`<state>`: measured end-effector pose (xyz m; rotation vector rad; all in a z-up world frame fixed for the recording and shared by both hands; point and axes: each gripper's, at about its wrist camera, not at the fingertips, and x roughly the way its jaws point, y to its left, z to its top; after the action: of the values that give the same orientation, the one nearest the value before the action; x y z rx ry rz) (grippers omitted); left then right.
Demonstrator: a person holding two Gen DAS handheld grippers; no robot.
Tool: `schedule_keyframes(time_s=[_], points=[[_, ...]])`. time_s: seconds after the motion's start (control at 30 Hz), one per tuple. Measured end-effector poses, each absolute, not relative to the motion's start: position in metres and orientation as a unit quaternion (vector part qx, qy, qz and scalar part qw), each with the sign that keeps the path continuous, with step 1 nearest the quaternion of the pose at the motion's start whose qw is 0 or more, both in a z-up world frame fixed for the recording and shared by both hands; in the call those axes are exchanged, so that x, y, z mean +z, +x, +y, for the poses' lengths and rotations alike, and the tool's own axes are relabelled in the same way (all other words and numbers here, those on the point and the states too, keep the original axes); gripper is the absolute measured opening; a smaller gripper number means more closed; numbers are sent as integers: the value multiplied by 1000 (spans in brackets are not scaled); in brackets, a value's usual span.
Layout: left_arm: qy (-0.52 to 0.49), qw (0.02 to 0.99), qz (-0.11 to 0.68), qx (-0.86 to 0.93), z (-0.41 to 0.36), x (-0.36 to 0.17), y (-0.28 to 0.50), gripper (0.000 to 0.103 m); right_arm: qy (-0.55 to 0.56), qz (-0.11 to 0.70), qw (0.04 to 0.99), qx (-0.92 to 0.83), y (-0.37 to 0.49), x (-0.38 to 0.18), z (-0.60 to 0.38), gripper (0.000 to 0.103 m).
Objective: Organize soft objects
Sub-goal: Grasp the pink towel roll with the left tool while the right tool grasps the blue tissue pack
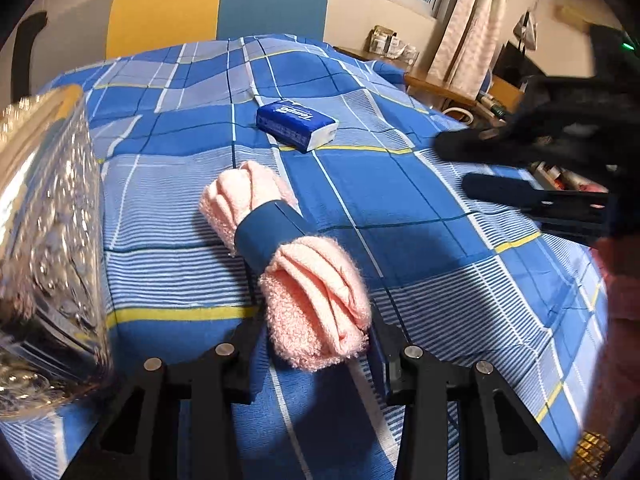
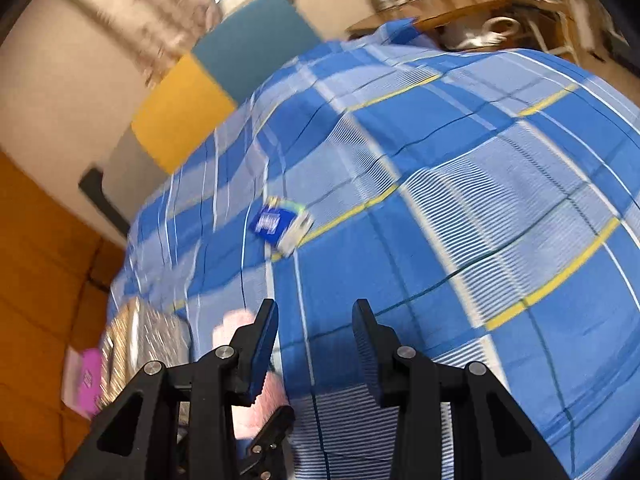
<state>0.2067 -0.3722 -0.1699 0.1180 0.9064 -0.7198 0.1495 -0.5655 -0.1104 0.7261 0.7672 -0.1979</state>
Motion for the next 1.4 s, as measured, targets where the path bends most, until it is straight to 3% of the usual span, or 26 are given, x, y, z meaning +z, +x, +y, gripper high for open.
schedule_keyframes(time_s=[0.1, 0.17, 0.2, 0.23, 0.33, 0.6, 0.7, 0.93, 1.17, 1.2, 1.3, 1.4], points=[[29, 831, 430, -352, -366, -171, 210, 42, 279, 402, 869, -72, 180, -115, -548, 44], [15, 828, 431, -358, -362, -173, 212, 42, 218, 409, 884, -68, 203, -112, -541, 57], [9, 827, 431, -361, -361, -173, 213, 42, 190, 413, 889, -64, 216, -111, -538, 71], [3, 825, 431, -364, -359, -174, 214, 42, 161, 425, 889, -56, 232, -113, -536, 79], [-13, 822, 431, -372, -355, -177, 216, 42, 80, 449, 887, -71, 276, -119, -532, 79], [-25, 821, 425, -379, -353, -179, 216, 42, 26, 496, 866, -57, 354, -141, -532, 78], [-25, 822, 424, -380, -353, -180, 214, 42, 21, 511, 857, -62, 359, -155, -528, 64], [-26, 821, 426, -380, -351, -180, 211, 43, 84, 509, 855, -56, 314, -153, -531, 61], [-25, 815, 440, -376, -353, -176, 216, 48, 174, 519, 830, -110, 213, -135, -554, 60], [-16, 815, 444, -371, -357, -173, 216, 54, 187, 516, 827, -121, 197, -133, -555, 60], [11, 822, 457, -340, -373, -159, 212, 87, 237, 486, 828, -148, 161, -128, -560, 59], [24, 839, 445, -313, -386, -145, 215, 93, 270, 459, 833, -150, 145, -134, -560, 58]])
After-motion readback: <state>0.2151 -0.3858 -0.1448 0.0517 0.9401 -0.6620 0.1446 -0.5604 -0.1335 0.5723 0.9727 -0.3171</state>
